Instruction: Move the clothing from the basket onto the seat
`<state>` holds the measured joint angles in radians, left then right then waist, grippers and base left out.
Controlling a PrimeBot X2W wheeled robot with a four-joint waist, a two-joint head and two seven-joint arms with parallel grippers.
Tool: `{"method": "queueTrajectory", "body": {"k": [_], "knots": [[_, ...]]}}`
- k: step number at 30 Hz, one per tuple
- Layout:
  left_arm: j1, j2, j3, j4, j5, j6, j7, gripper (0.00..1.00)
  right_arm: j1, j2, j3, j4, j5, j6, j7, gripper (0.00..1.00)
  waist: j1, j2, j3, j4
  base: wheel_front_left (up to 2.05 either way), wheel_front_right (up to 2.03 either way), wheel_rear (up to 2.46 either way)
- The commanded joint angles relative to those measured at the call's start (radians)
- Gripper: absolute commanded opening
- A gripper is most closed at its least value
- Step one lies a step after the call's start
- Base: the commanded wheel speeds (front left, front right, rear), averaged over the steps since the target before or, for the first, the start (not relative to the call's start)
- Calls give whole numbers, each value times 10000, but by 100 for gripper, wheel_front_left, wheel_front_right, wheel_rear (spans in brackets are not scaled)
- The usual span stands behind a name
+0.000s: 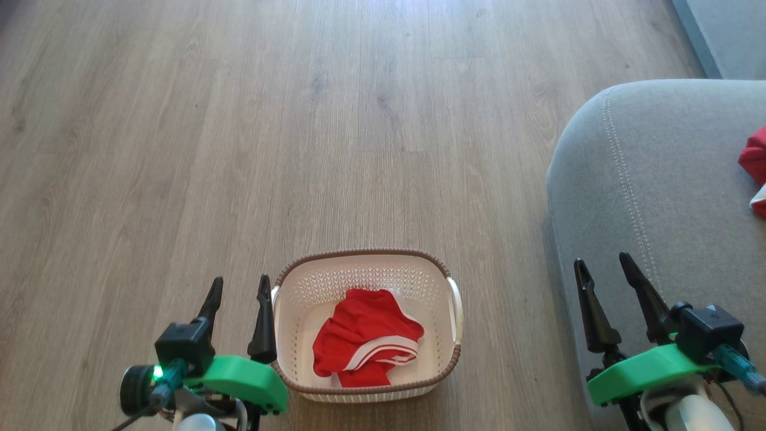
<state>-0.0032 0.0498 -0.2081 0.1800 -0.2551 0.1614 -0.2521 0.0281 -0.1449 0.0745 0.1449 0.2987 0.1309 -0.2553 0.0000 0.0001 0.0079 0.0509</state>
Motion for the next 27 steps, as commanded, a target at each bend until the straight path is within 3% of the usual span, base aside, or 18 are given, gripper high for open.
{"method": "queueTrajectory", "body": {"k": [1, 15, 27], "knots": [[-430, 5, 281, -271, 45, -18, -97, 100, -364, -84, 155, -275, -96, -2, -65, 100, 0, -1, 11, -9, 0, 0, 0], [-505, 5, 208, -123, -148, -88, -97, 100, -462, -82, 130, -280, -61, -2, -65, 100, 0, -1, 507, -179, 0, 0, 0], [-1955, 5, -331, 1555, -123, -371, -97, 100, -1666, -285, 238, -429, 131, -2, -65, 100, 0, -1, 3463, -1131, 0, 0, 0]]}}
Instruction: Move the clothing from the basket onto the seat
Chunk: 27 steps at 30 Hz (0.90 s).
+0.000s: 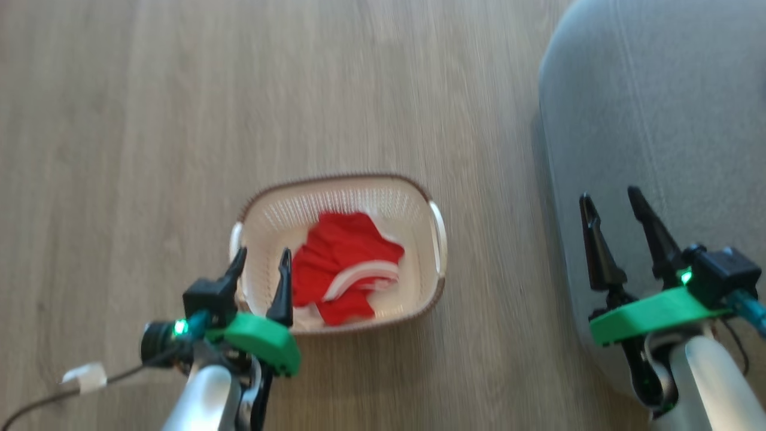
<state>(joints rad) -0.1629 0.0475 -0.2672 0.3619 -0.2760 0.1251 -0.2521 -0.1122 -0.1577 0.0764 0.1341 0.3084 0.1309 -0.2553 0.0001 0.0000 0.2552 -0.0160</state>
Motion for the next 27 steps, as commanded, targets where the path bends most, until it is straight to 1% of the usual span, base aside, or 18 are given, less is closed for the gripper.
{"method": "queueTrajectory", "body": {"k": [1, 6, 9, 14, 18, 22, 24, 25, 27], "knots": [[-611, 28, 227, -27, 150, -37, -97, 100, -388, -188, 269, -341, 36, -2, -65, 100, -1, 0, 1317, -557, 0, 0, 0], [-1885, 28, -10, 1517, 627, -222, -97, 100, -803, -257, 378, -388, 116, -2, -65, 100, -1, 0, 2780, -1020, 0, 0, 0], [-2686, 28, 8, 2494, 1005, -330, -97, 100, -1062, -241, 469, -420, 191, -2, -65, 100, -1, 0, 3617, -1364, 0, 0, 0], [-4178, 208, -261, 4390, 1702, -735, -97, 100, -1404, -100, 482, -557, 261, -2, -65, 100, -1, 0, 4750, -1843, 0, 0, 0], [-5374, 400, -570, 6037, 2079, -1023, -97, 100, -1559, 77, 693, -649, 310, -2, -65, 100, -1, 0, 5400, -2197, 0, 0, 0], [-6495, 753, -917, 7409, 2527, -998, -97, 100, -1693, 293, 921, -777, 403, -2, -65, 100, -1, 0, 5993, -2597, 0, 0, 0], [-6762, 841, -974, 7606, 2619, -912, -97, 100, -1727, 348, 965, -807, 432, -2, -65, 100, -1, 0, 6134, -2687, 0, 0, 0], [-7007, 946, -1049, 7766, 2727, -826, -97, 100, -1765, 395, 1037, -836, 453, -2, -65, 100, -1, 0, 6285, -2789, 0, 0, 0], [-7706, 1295, -1400, 8454, 3105, -855, -11, 100, -1964, 484, 1291, -861, 446, -2, -65, 100, -1, 0, 6727, -3117, 0, 0, 0]]}}
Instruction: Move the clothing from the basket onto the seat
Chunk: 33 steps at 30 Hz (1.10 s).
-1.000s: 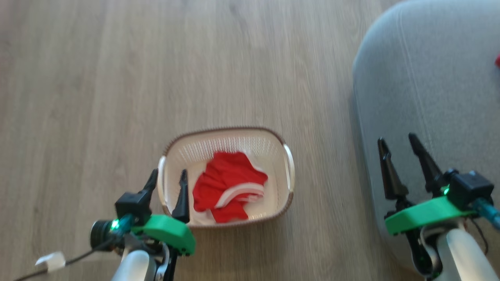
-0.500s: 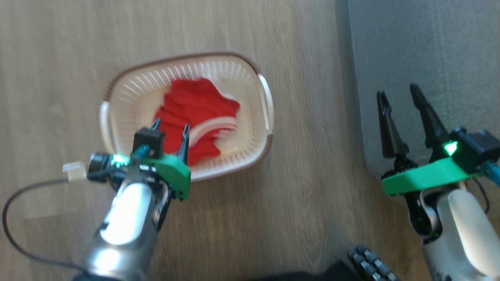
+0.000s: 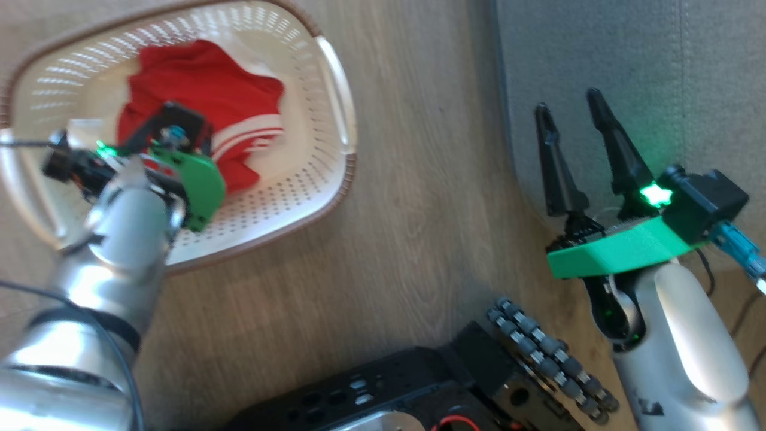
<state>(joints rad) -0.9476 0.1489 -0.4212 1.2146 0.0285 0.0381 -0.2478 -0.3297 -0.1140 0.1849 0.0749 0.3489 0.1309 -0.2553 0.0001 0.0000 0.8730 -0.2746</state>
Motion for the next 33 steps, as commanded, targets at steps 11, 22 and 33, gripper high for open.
{"method": "queueTrajectory", "body": {"k": [11, 22, 33], "knots": [[-1033, 1175, -1032, 694, 1069, -458, 1850, 100, -83, 394, 385, -292, 173, -2, -65, 100, -1, 0, 1246, -1305, 0, 0, 0], [-1349, 1386, -1782, 754, 1575, -477, 3882, 100, 53, 509, 481, -325, 135, -2, -65, 100, -1, 0, 1393, -1343, 0, 0, 0], [-1369, 1367, -1876, 759, 1334, -559, 4934, 0, 62, 548, 485, -365, 107, -2, -65, 100, -1, 0, 1493, -1256, 0, 0, 0]]}}
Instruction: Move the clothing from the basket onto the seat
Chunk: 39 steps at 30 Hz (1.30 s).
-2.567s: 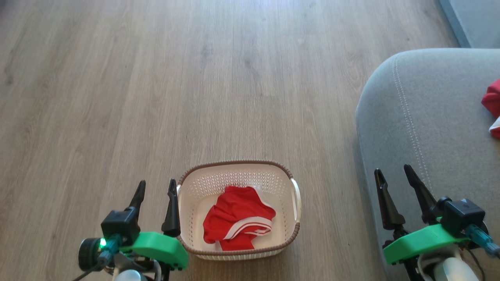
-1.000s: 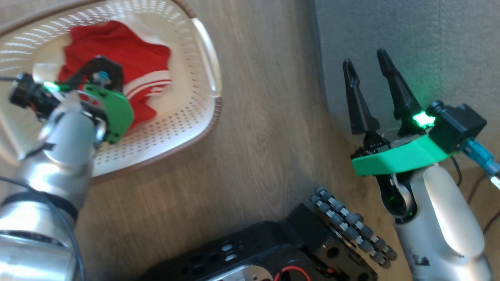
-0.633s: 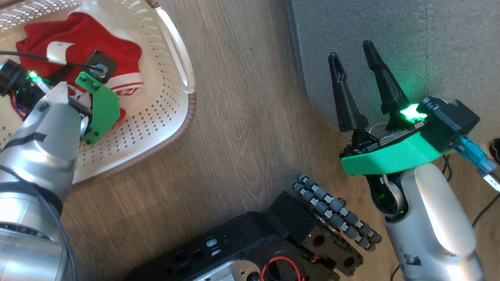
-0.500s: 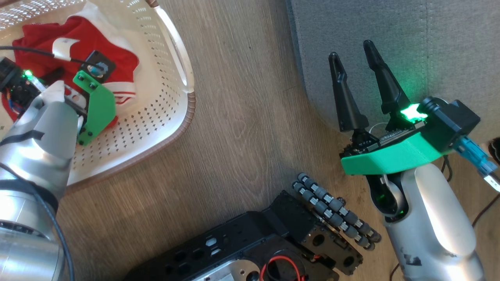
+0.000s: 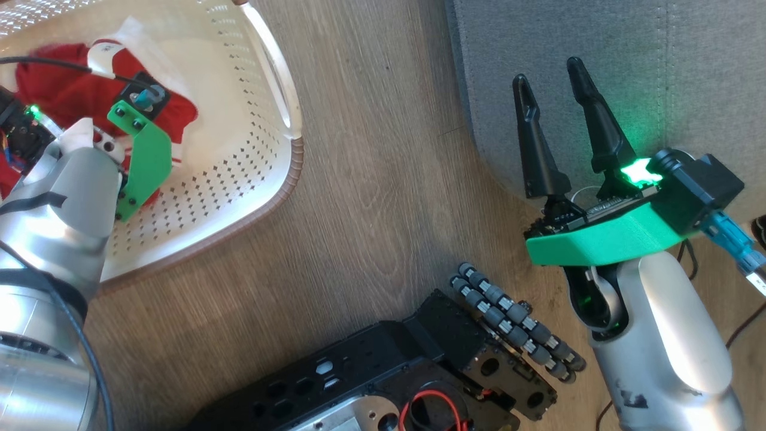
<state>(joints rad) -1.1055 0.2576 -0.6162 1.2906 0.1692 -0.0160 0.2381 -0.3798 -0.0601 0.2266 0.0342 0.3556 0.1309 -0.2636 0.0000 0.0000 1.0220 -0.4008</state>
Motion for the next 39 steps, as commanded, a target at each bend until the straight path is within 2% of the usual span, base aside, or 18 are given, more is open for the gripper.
{"method": "queueTrajectory", "body": {"k": [1, 12, 17, 32, 36, 39], "knots": [[215, 286, 71, 0, -102, -22, 97, 0, 550, 9, 65, 50, 35, -2, 18, 100, 0, 0, 6, 13, 0, 0, 0], [357, 393, 39, 1, -355, 233, -388, 0, 271, 29, 161, 161, 40, -2, 18, 100, 0, 0, -156, -35, 0, 0, 0], [458, 392, 139, 1, -592, 501, -1103, 0, 4, 47, 236, 243, 43, -2, 18, 100, 0, 0, -505, -55, 0, 0, 0], [1809, -1053, 752, -21, -1828, 1230, -4378, 0, 491, -428, -264, 498, -363, -2, 18, 100, 0, 0, -3713, 1437, 0, 0, 0], [2237, -1402, 1025, -259, -2267, 1335, -4878, 0, 785, -582, -354, 604, -449, -2, 18, 100, 0, 0, -4665, 1841, 0, 0, 0], [2722, -1608, 1173, -927, -2530, 1439, -4984, 0, 1053, -675, -440, 624, -498, -2, 18, 100, 0, 0, -5381, 2164, 0, 0, 0]]}}
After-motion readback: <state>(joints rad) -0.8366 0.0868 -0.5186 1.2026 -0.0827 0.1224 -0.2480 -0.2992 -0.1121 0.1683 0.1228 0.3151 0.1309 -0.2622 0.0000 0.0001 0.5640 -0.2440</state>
